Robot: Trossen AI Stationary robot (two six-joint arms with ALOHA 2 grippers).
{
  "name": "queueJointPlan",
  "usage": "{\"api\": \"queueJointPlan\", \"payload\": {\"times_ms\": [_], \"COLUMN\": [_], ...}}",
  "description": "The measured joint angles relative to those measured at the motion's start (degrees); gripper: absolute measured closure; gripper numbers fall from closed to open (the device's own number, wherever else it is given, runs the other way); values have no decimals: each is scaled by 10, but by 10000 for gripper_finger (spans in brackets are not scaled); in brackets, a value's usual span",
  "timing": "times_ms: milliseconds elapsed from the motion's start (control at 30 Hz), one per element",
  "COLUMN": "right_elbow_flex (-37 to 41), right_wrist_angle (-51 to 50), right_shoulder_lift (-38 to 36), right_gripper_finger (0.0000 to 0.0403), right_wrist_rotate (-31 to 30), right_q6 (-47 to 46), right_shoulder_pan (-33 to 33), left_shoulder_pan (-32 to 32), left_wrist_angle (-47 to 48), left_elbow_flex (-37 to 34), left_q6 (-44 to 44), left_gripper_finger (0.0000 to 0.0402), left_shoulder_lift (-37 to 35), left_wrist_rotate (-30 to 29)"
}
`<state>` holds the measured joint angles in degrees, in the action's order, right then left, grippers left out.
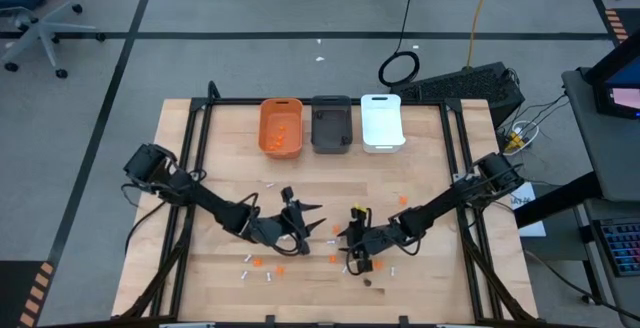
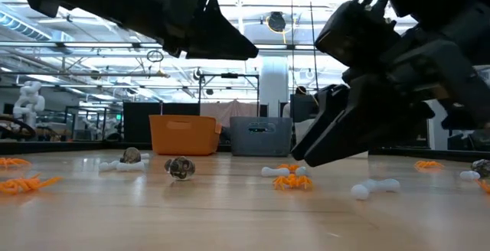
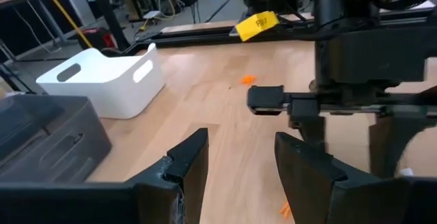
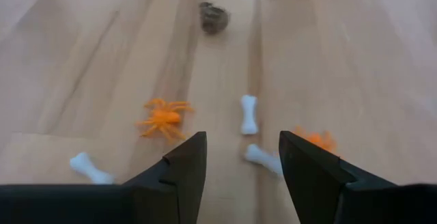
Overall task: Sort Halloween decoration
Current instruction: Put the white bone toy into the white bin
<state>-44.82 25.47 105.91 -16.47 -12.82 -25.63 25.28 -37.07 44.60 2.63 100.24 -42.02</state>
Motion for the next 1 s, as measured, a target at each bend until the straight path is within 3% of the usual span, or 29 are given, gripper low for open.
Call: {"api": "queueJointPlan", "payload": {"times_ms": [567, 1000], "right_elbow_flex": [0, -2], "right_wrist_angle": [-4, 7], "right_shoulder_lift": [11, 41], "right_gripper_finger": [234, 234], "right_wrist_rotate": [3, 0], "right_q6": [88, 49], "right_shoulder_pan": [2, 3], "left_shoulder_pan": [0, 16], "left_wrist_angle": [-6, -1], "left_elbow_flex": [0, 0], "left_q6": [10, 15], "left_gripper_finger": [233, 234], "left_shoulder_lift": [0, 0], "left_wrist_rotate": [26, 31]}}
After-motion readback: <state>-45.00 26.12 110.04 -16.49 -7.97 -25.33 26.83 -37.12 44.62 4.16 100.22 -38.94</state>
